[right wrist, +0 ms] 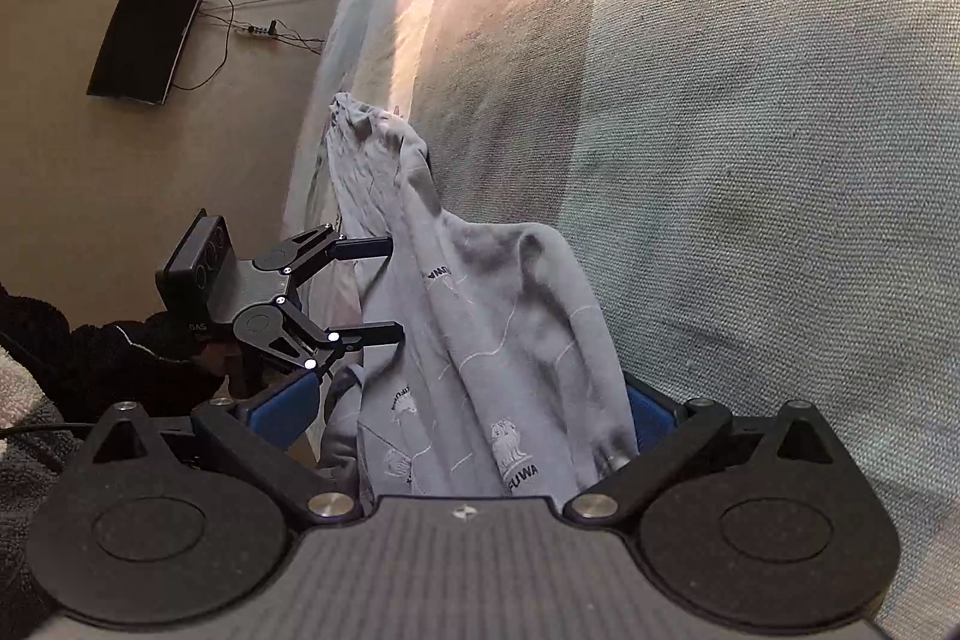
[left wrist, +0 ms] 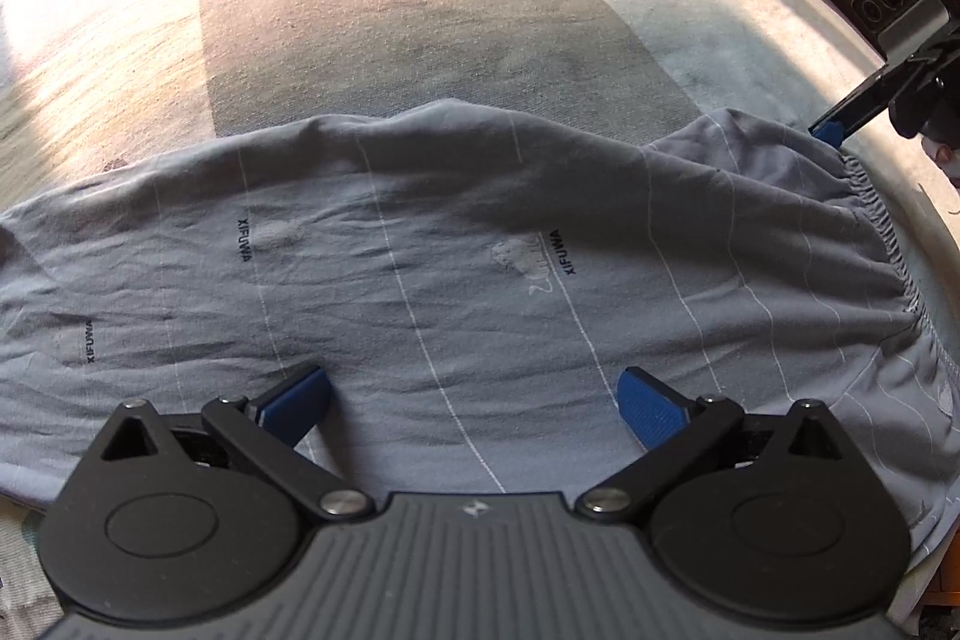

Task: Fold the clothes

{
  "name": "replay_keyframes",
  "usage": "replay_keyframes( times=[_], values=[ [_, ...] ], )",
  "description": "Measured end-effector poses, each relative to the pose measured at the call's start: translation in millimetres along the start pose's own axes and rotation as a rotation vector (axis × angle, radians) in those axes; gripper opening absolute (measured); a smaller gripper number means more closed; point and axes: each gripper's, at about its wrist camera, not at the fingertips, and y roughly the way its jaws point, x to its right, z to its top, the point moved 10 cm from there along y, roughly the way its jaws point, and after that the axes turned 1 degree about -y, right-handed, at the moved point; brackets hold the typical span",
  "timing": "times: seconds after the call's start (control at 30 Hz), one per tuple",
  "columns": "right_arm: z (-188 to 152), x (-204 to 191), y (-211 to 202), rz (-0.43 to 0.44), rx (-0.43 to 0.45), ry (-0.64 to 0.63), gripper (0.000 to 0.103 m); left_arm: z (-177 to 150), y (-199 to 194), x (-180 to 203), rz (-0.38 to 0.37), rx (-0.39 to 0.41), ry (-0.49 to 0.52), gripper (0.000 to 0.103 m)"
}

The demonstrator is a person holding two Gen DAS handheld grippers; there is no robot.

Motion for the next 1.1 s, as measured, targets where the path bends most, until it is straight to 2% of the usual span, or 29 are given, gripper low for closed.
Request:
replay_keyframes(
  times=[0.2, 0.27, 0.33, 0.47, 0.5, 0.57, 0.6, 0.63, 0.67, 0.7, 0.8, 0.9, 1.0, 1.1],
  values=[
    [32, -11, 29, 0.016, -0.022, -0.052, 0.103, 4, 2, 0, 0.007, -0.011, -0.006, 0.101],
    [27, -12, 27, 0.02, -0.001, -0.088, 0.103, 4, 1, 0, 0.005, -0.012, -0.002, 0.102],
    [23, -10, 24, 0.01, 0.029, -0.099, 0.099, 4, 0, -1, 0.002, -0.009, 0.003, 0.102],
    [25, -6, 24, -0.024, 0.03, -0.069, 0.095, 4, -2, -1, -0.004, 0.004, 0.011, 0.102],
    [26, -4, 23, -0.032, 0.032, -0.063, 0.091, 4, -2, -2, -0.004, 0.008, 0.012, 0.102],
    [26, 2, 20, -0.053, 0.041, -0.041, 0.076, 3, -2, -2, 0.0, 0.015, 0.011, 0.102],
    [25, 10, 18, -0.074, 0.054, -0.012, 0.058, 3, -2, -2, 0.003, 0.017, 0.012, 0.102],
    [24, 19, 15, -0.096, 0.067, 0.02, 0.028, 3, -2, -1, 0.006, 0.018, 0.013, 0.102],
    [21, 31, 14, -0.133, 0.074, 0.061, 0.005, 2, -1, -1, 0.01, 0.02, 0.015, 0.102],
    [19, 38, 13, -0.117, 0.094, 0.1, 0.0, 2, -1, -1, 0.012, 0.02, 0.017, 0.102],
    [16, 35, 12, -0.126, 0.148, 0.094, 0.0, 2, -1, -1, 0.013, 0.023, 0.016, 0.102],
    [14, 24, 9, -0.202, 0.197, 0.047, 0.003, 3, -3, -3, -0.004, 0.025, 0.0, 0.102],
    [17, 13, -2, -0.274, 0.273, 0.003, 0.003, 6, -7, -8, -0.013, 0.03, -0.037, 0.101],
    [22, 8, -25, -0.316, 0.391, 0.009, 0.003, 13, -16, -14, 0.004, 0.056, -0.056, 0.101]
  ],
)
